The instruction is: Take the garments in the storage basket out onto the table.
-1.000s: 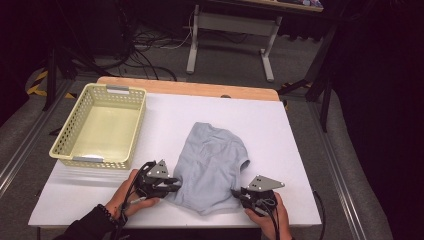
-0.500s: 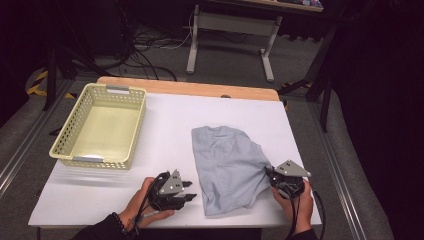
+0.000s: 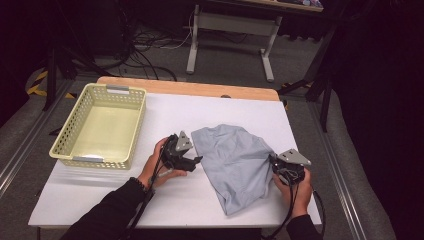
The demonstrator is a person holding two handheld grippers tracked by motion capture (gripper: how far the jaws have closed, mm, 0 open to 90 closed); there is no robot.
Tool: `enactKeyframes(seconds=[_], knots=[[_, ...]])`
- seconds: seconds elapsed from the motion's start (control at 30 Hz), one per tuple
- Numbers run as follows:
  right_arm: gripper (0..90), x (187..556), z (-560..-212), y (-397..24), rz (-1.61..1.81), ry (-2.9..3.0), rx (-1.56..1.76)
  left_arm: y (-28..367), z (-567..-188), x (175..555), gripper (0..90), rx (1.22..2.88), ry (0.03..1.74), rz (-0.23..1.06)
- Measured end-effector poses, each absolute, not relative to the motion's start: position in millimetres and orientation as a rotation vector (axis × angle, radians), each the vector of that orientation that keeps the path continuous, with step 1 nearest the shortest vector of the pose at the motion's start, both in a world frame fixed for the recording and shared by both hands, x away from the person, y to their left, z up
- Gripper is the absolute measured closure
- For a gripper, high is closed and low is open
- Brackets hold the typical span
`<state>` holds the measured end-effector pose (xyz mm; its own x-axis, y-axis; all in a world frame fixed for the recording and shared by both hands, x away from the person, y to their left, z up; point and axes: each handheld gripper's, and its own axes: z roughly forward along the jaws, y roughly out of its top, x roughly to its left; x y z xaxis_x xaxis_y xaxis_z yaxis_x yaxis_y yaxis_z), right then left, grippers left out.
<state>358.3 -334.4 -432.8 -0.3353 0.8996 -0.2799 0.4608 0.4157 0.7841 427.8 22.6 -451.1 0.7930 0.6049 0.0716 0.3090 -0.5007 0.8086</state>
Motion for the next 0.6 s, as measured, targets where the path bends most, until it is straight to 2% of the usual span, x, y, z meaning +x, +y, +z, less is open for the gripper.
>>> enactKeyframes(seconds=[0.17, 0.27, 0.3, 0.33, 0.37, 0.4, 0.43, 0.47, 0.6], knots=[[81.4, 368.7, -435.1, -336.9, 0.784, 1.936, 1.172, 10.4, -459.1, 461.2, 21.8, 2.157, 0.801, 0.425], [78.6, 369.0, -436.2, -338.7, 0.803, 1.933, 1.187, 5.1, -464.1, 473.6, 31.4, 2.189, 0.832, 0.363], [76.3, 368.7, -436.1, -339.8, 0.815, 1.931, 1.191, 5.3, -463.4, 475.8, 36.3, 2.187, 0.814, 0.306], [72.3, 368.0, -435.7, -341.0, 0.823, 1.922, 1.195, 4.5, -463.6, 476.0, 46.7, 2.187, 0.815, 0.293], [69.1, 367.6, -435.4, -341.6, 0.833, 1.913, 1.203, 4.1, -462.7, 476.4, 48.1, 2.199, 0.803, 0.277], [65.7, 367.1, -435.1, -342.9, 0.848, 1.908, 1.206, 4.1, -462.2, 476.3, 54.4, 2.201, 0.786, 0.248], [62.4, 366.5, -434.9, -344.2, 0.866, 1.904, 1.209, 3.9, -462.4, 475.4, 64.6, 2.197, 0.762, 0.212], [59.1, 365.7, -434.4, -345.5, 0.874, 1.893, 1.218, 3.9, -462.2, 474.4, 81.7, 2.202, 0.746, 0.194], [52.0, 359.6, -429.3, -352.8, 0.93, 1.88, 1.247, 4.8, -456.8, 461.0, 83.4, 2.252, 0.729, 0.287]])
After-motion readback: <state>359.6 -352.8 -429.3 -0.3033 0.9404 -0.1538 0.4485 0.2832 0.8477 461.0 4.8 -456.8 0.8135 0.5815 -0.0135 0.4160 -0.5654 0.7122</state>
